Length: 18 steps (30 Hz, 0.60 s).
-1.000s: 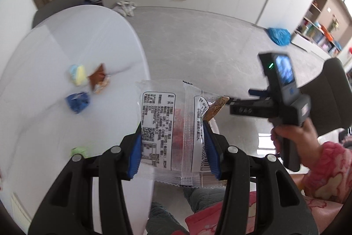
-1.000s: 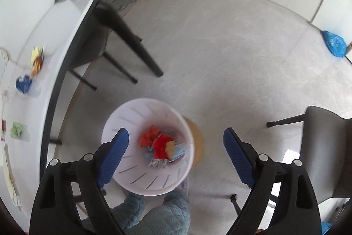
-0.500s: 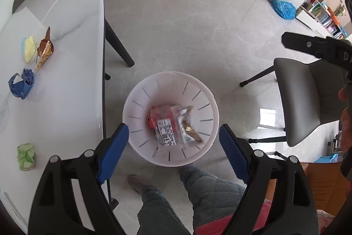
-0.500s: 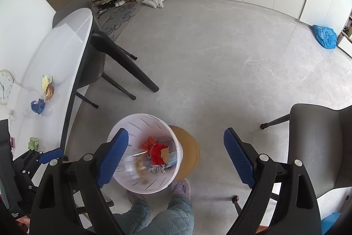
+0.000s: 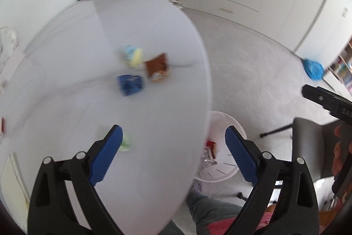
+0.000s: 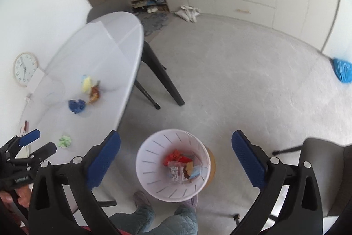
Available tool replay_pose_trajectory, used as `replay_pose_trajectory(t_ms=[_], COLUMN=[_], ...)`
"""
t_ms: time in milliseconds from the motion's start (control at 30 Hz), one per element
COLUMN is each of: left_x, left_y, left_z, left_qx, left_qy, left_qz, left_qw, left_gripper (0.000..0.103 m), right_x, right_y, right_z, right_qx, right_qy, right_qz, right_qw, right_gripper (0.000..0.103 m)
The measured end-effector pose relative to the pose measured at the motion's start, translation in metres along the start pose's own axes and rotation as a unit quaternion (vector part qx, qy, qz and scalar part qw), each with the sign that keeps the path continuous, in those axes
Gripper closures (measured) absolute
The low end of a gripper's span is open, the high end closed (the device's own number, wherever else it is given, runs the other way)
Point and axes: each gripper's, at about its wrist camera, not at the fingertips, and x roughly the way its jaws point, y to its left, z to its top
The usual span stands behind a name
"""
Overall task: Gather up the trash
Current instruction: 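Grasp the crumpled green tissue with the left tool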
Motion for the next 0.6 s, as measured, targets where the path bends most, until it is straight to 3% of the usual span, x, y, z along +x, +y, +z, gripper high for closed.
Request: replay_pose_trajectory(t_ms=[267, 533, 600], left_x=[0.003, 0.048, 0.061], left_y=[0.064, 0.081, 0.080], left_z=[-0.011, -0.024, -0.025], left_qx=[-0.062, -0.054, -0.048], left_qy=[0.018, 0.060, 0.068], left_qz=[0.020, 0.010, 0.013], left_qw=[0.9977, 0.9967, 0.9964], left_gripper=[0.009, 0.008, 0.013], right_x=[0.001, 0.010, 0.012], right_y=[0.071, 0.114, 0.121], right_z=[0.019, 0.021, 0.020], right_qx=[-0.072, -0.102, -0.108], right_qy=[-0.008, 0.003, 0.007], right_qz=[0.036, 0.054, 0.054], right_qw=[0.997, 0.993, 0.993], right_gripper=[0.003, 0.003, 0.002])
